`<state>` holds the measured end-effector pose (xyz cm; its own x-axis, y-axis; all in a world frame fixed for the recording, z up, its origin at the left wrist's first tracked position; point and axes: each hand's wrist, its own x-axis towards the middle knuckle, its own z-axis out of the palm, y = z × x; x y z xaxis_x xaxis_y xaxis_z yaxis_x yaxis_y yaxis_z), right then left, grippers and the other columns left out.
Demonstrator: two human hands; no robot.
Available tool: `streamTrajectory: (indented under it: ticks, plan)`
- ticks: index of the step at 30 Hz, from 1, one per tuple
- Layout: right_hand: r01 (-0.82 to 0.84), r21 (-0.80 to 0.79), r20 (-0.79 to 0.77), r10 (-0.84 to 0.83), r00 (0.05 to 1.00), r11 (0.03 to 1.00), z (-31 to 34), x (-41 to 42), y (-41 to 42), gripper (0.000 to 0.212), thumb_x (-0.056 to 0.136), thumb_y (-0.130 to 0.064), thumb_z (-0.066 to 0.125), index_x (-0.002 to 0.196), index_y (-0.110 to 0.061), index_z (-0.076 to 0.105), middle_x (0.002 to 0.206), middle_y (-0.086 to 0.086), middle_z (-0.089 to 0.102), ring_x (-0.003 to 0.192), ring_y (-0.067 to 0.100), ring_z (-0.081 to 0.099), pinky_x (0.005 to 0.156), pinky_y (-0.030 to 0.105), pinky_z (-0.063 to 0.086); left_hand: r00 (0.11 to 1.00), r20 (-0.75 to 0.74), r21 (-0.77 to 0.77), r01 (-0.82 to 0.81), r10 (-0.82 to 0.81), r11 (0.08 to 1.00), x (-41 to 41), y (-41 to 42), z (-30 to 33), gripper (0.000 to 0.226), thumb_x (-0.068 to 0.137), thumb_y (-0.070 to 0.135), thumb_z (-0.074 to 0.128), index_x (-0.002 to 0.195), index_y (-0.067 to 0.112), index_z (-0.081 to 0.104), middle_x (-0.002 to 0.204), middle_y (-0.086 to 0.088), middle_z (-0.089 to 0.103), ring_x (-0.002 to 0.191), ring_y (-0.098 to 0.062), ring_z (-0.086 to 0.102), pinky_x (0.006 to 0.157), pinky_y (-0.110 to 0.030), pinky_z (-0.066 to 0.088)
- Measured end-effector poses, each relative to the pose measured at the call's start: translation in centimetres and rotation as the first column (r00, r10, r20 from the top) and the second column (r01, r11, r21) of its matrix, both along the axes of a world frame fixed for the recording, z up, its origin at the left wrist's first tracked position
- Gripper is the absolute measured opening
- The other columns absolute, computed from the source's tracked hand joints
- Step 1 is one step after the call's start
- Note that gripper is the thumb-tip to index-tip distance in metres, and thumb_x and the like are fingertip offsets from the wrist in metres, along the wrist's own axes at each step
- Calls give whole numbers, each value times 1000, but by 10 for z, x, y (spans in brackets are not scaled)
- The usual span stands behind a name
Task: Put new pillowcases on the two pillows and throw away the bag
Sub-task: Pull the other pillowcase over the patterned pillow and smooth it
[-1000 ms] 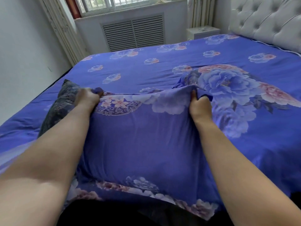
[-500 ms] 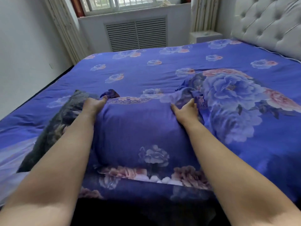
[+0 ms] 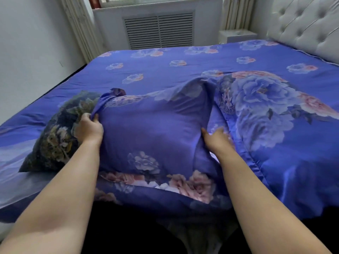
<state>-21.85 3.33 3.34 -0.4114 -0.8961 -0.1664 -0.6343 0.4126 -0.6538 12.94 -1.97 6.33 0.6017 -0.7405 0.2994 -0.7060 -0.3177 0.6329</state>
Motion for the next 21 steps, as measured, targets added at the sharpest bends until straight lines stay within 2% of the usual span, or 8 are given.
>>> streamTrajectory:
  ticks: [3, 5, 9, 11, 13, 17, 19, 21]
  plan:
    - [-44, 16, -35, 45, 998, 999, 19, 9, 8, 70, 95, -59, 30, 130, -2, 47, 135, 20, 49, 126, 36, 44, 97, 40, 36, 999, -5, 49, 44, -44, 998, 0, -3, -3, 34, 97, 34, 42, 106, 3, 54, 113, -26, 60, 106, -43, 54, 85, -42, 41]
    - [-131, 85, -16, 133, 991, 988, 25, 15, 6, 79, 92, -66, 27, 129, 0, 50, 137, 19, 49, 126, 34, 45, 100, 39, 35, 998, -21, 92, 61, -59, 994, -5, -5, -2, 38, 97, 35, 42, 108, 1, 56, 115, -26, 59, 108, -43, 53, 86, -42, 41]
    - [-247, 185, 259, 196, 946, 951, 20, 34, 2, 107, 75, -81, 39, 140, 4, 34, 145, 15, 41, 130, 29, 43, 107, 34, 34, 994, 7, 198, 108, -111, 974, -14, -8, 3, 38, 95, 31, 45, 113, 0, 59, 119, -27, 58, 114, -43, 52, 92, -41, 40]
    - [-159, 74, 369, 121, 921, 984, 17, 49, 4, 105, 74, -75, 52, 139, 4, 26, 143, 16, 42, 128, 31, 44, 104, 35, 35, 986, 3, 138, 165, -167, 977, -25, -9, 3, 30, 94, 23, 44, 110, 2, 57, 117, -28, 59, 110, -44, 53, 88, -41, 41]
    - [-19, -115, 354, 59, 933, 993, 16, 62, 7, 90, 74, -65, 63, 130, -3, 30, 133, 19, 51, 120, 35, 51, 93, 37, 39, 977, 29, 48, 208, -210, 977, -41, -6, 5, 24, 94, 18, 42, 109, 3, 53, 112, -29, 60, 104, -45, 54, 81, -42, 42]
    - [129, -506, 311, 41, 949, 853, 33, 33, 5, 62, 74, -54, 71, 114, -13, 47, 105, 7, 63, 99, 25, 60, 77, 30, 41, 979, 124, -151, 179, -161, 972, -35, -3, 28, 27, 98, 19, 37, 113, 1, 50, 109, -30, 60, 101, -46, 55, 78, -43, 41]
    - [167, -555, 260, -21, 965, 815, 42, 2, -5, 54, 77, -49, 71, 111, -13, 48, 101, 6, 61, 98, 25, 58, 74, 27, 36, 985, 109, -176, 149, -131, 973, -21, -7, 31, 26, 97, 17, 36, 112, 2, 51, 108, -31, 60, 100, -46, 55, 79, -43, 41]
    - [185, -457, 210, -96, 973, 870, 34, -20, -12, 57, 78, -51, 68, 113, -12, 47, 112, 13, 62, 106, 31, 58, 80, 33, 39, 981, 125, -86, 159, -147, 984, -20, -5, 20, 21, 94, 13, 39, 106, 3, 53, 106, -31, 60, 99, -46, 56, 78, -43, 42]
